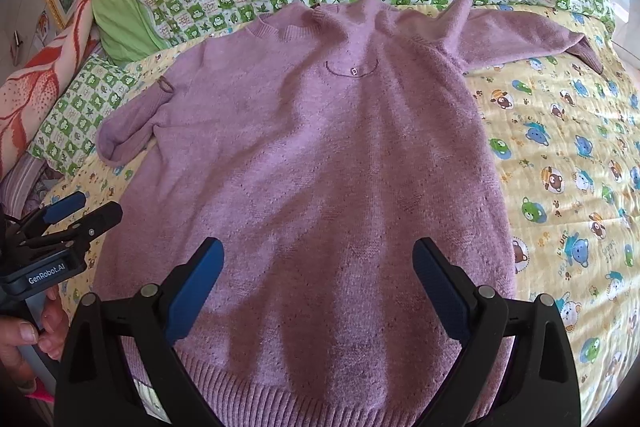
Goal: Fold small clothes
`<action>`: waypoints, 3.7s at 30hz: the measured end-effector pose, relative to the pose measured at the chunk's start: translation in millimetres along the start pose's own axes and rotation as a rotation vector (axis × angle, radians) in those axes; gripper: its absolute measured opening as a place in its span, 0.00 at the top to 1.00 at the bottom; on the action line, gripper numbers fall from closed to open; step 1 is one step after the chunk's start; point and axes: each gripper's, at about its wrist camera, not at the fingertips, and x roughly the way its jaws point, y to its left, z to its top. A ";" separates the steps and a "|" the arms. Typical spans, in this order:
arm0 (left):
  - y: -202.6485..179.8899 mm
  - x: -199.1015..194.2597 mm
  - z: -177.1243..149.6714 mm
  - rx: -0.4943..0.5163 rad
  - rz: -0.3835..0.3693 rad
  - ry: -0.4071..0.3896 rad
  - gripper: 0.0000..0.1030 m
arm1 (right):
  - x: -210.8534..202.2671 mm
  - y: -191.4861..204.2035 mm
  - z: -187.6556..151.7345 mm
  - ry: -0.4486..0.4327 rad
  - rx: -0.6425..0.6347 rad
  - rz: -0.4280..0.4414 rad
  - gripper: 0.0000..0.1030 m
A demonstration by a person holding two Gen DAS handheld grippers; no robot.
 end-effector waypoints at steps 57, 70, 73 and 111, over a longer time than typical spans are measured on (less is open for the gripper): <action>-23.6 212.5 185.5 -0.064 -0.070 0.145 0.11 | 84.1 -397.3 230.2 -0.244 0.765 -0.083 0.47; 23.2 192.6 165.7 -0.123 -0.071 0.139 0.11 | 16.3 -199.2 258.1 -0.429 0.283 0.081 0.89; 41.0 178.4 161.4 -0.147 -0.062 0.138 0.11 | 29.0 -88.6 259.2 -0.400 0.067 0.210 0.89; 106.6 171.2 139.0 -0.450 -0.213 0.081 0.93 | 93.3 -89.8 190.8 -0.129 0.271 0.130 0.31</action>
